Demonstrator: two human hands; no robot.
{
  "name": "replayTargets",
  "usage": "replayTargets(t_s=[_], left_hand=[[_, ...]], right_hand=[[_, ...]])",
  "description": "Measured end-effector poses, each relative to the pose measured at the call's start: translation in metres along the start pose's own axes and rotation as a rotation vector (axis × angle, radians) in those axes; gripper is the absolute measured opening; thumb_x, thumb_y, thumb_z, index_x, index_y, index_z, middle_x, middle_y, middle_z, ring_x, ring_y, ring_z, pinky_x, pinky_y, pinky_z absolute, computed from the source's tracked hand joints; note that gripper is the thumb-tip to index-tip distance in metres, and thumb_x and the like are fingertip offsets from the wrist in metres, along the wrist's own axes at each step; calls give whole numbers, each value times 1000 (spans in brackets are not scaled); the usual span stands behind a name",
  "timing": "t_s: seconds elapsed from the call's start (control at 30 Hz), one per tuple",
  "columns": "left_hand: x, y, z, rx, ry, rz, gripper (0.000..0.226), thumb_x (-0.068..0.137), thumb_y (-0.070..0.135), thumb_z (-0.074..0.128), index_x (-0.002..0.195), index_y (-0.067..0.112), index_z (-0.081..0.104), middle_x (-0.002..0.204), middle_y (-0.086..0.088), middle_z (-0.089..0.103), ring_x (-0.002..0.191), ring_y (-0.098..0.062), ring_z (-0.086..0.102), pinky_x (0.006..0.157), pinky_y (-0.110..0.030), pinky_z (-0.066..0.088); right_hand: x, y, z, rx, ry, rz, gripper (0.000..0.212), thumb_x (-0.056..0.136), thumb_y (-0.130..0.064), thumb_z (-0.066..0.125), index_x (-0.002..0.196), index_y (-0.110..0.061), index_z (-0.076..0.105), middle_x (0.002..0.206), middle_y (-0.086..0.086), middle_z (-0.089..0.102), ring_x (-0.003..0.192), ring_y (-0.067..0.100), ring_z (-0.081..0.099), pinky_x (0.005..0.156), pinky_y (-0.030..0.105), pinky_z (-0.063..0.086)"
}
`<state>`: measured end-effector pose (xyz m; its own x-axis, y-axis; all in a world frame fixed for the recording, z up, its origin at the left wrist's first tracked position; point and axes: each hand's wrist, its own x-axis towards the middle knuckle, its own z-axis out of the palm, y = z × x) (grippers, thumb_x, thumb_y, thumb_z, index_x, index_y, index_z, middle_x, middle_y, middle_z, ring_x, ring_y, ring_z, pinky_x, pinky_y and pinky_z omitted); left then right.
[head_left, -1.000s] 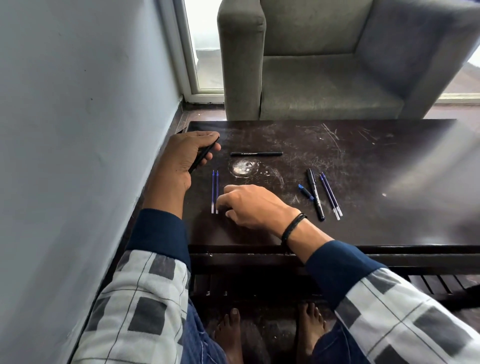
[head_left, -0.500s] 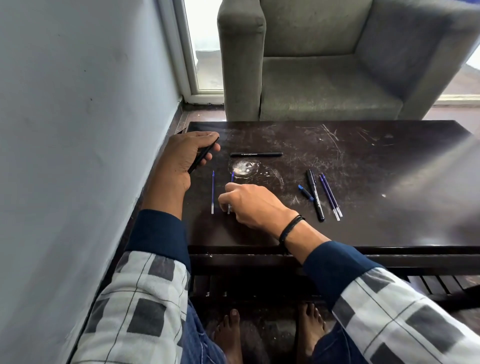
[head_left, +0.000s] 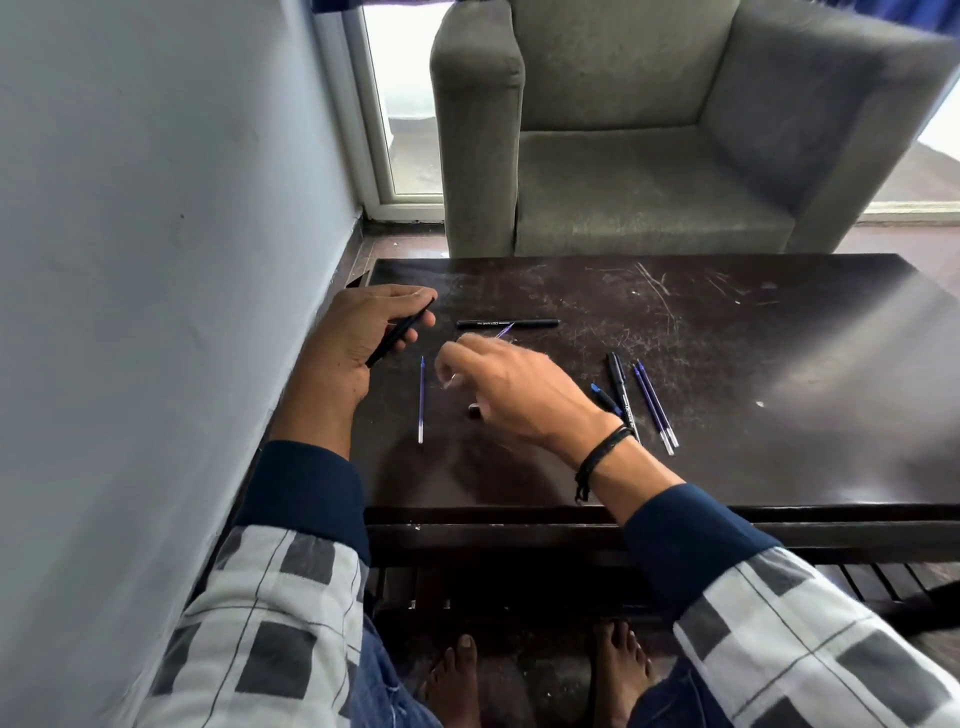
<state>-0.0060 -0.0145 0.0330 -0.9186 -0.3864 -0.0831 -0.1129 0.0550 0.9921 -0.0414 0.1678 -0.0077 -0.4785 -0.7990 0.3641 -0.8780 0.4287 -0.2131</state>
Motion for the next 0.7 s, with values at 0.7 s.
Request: replayTargets(t_s=[0.7], left_hand=[[0, -8, 26, 191, -379, -58, 18, 95, 9, 65, 107, 7, 77, 78, -10, 68, 63, -10, 56, 60, -19, 48]], right_hand=[[-10, 21, -18, 88, 252, 322, 12, 91, -10, 67, 101, -11, 62, 96, 3, 65, 87, 24, 59, 72, 44, 52]])
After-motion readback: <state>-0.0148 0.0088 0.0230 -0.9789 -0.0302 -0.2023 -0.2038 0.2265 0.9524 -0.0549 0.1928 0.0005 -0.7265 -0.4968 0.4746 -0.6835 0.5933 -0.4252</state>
